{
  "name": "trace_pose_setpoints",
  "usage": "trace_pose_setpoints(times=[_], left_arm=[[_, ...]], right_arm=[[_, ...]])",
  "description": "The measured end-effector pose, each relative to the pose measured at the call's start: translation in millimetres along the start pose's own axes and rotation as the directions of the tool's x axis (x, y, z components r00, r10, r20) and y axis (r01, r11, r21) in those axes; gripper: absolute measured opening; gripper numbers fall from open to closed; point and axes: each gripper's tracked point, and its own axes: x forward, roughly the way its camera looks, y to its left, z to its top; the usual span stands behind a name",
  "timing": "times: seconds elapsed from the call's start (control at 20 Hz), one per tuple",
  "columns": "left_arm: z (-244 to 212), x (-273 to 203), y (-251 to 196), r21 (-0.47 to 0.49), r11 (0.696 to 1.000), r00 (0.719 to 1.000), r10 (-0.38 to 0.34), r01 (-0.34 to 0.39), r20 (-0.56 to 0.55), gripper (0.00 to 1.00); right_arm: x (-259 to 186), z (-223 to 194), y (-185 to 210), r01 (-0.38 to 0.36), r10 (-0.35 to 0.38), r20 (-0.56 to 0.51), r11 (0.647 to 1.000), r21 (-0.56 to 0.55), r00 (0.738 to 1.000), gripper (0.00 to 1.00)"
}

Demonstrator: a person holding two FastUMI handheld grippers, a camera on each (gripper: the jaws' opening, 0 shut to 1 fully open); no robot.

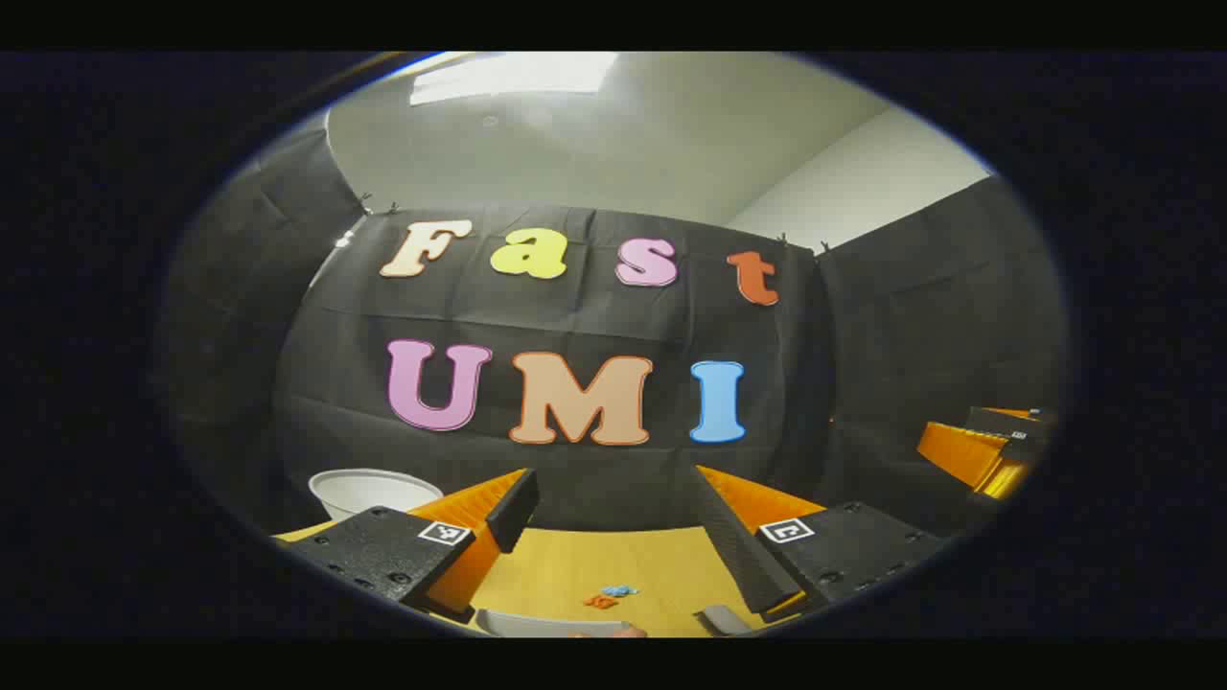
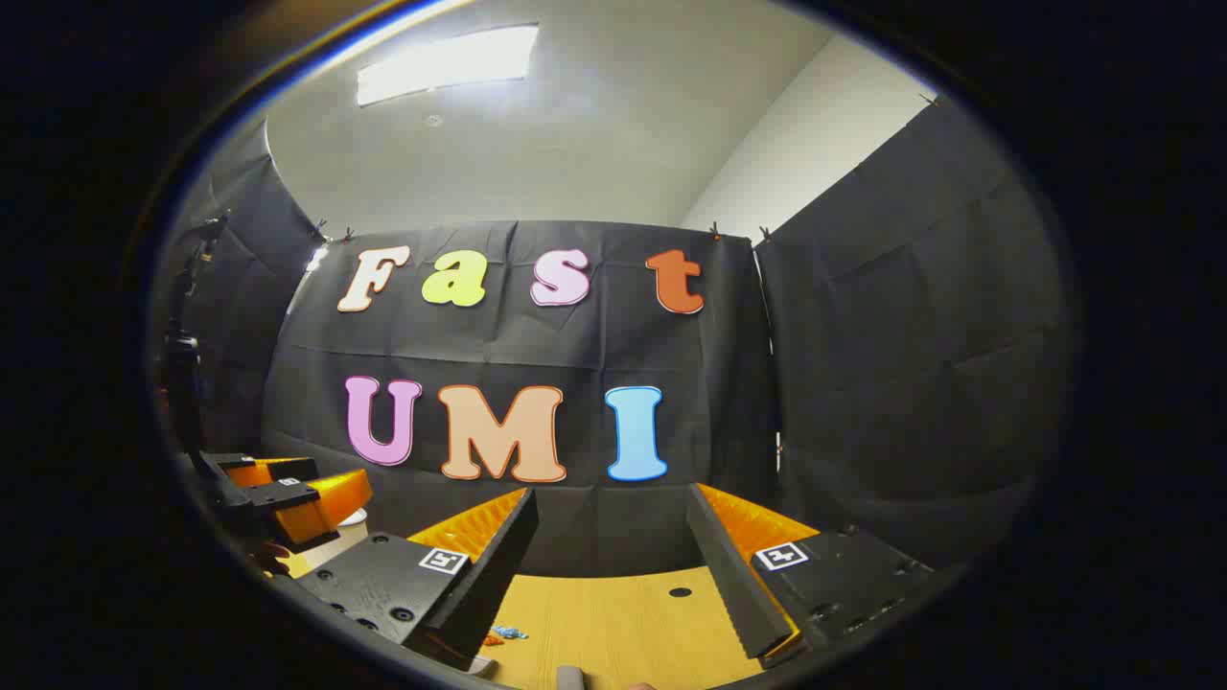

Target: Pick up the small broom and dustpan from the desktop, sweep the trash into the dustpan with the broom, and then empty the trash into the garbage bin.

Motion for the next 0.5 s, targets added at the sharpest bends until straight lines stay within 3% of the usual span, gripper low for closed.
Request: trace_pose_setpoints(times=[0.25,0.5], left_arm=[[-6.9,4.4,-10.5,-0.001,0.999,0.999,-0.033,0.033,-0.042,0.93],[5.3,5.8,-12.3,-0.024,0.999,0.999,-0.039,0.039,0.003,0.93]], right_arm=[[1.7,5.3,1.0,-0.025,0.026,0.018,1.0,-0.019,1.0,0.92],[4.1,-0.4,-0.2,-0.027,0.027,-0.003,0.999,-0.042,1.0,0.92]])
